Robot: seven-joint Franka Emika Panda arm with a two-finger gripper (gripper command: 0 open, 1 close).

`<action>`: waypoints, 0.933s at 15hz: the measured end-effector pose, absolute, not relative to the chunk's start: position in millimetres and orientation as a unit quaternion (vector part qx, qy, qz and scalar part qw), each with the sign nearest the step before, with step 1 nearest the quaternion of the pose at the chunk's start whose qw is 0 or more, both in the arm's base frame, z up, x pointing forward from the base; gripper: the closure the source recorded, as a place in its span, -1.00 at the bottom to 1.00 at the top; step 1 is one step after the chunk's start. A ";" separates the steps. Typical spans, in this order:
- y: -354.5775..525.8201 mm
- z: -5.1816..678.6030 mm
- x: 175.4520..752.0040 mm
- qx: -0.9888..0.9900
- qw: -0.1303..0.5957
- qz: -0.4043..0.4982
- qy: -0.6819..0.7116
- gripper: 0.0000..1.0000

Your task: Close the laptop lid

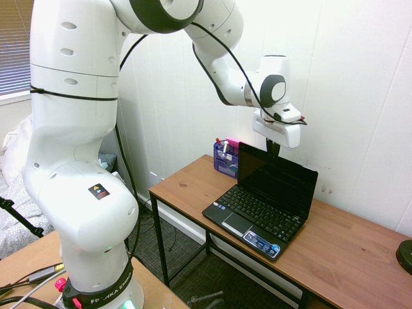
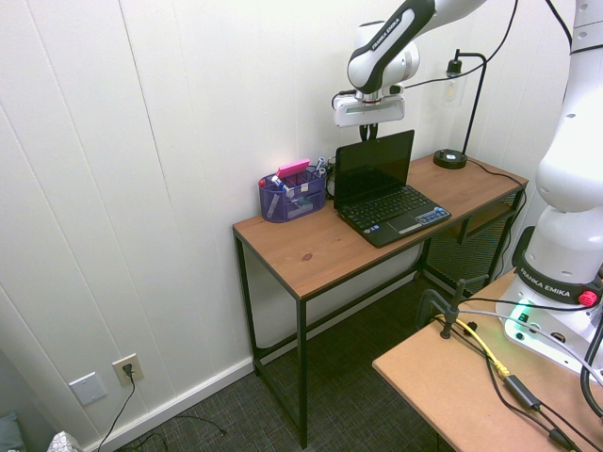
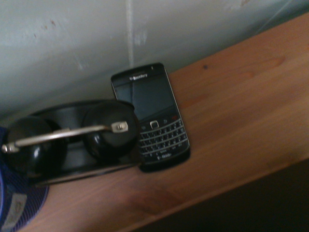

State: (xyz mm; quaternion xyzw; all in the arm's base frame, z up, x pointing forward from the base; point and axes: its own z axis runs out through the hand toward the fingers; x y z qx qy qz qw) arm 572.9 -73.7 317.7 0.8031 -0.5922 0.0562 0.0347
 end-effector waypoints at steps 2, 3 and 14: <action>-69.5 311.6 553.5 0.800 0.035 0.049 -0.596 1.00; -67.7 305.2 542.0 0.800 0.036 0.044 -0.598 1.00; -56.0 189.2 448.3 0.773 0.037 -0.020 -0.633 1.00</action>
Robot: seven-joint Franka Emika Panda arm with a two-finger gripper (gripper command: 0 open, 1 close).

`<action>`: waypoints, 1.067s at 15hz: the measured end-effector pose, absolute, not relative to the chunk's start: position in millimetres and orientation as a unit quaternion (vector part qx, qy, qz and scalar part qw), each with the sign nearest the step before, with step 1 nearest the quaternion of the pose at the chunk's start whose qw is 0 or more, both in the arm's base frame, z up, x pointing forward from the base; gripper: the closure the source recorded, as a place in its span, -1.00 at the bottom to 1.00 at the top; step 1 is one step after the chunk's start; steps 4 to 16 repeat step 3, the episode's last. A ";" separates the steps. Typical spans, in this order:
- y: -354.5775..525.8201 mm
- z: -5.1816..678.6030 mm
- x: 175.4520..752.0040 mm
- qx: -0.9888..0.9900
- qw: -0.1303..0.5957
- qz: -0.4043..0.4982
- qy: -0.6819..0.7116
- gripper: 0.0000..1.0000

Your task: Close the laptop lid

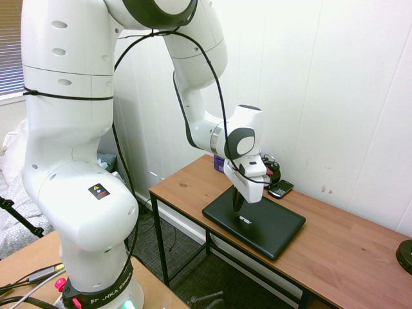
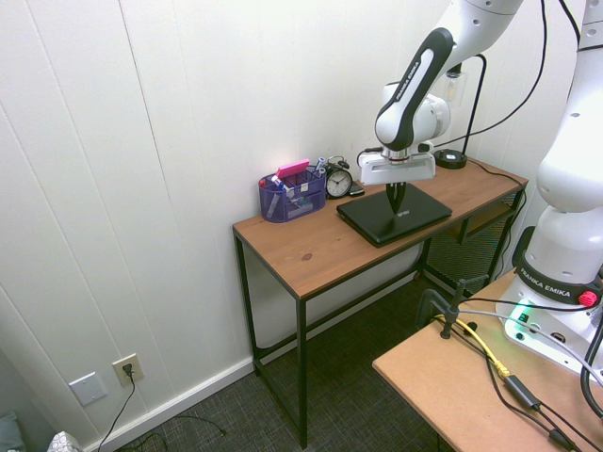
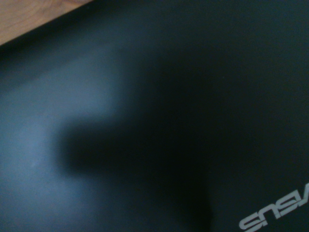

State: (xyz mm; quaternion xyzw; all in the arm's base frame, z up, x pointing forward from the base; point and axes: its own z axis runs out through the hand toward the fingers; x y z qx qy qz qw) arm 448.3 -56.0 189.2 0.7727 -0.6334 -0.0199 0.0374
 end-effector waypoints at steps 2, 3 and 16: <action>-55.8 189.8 449.7 0.772 0.033 -0.015 -0.634 1.00; -55.6 191.0 450.6 0.772 0.031 -0.012 -0.634 1.00; -55.6 191.0 450.6 0.772 0.031 -0.012 -0.634 1.00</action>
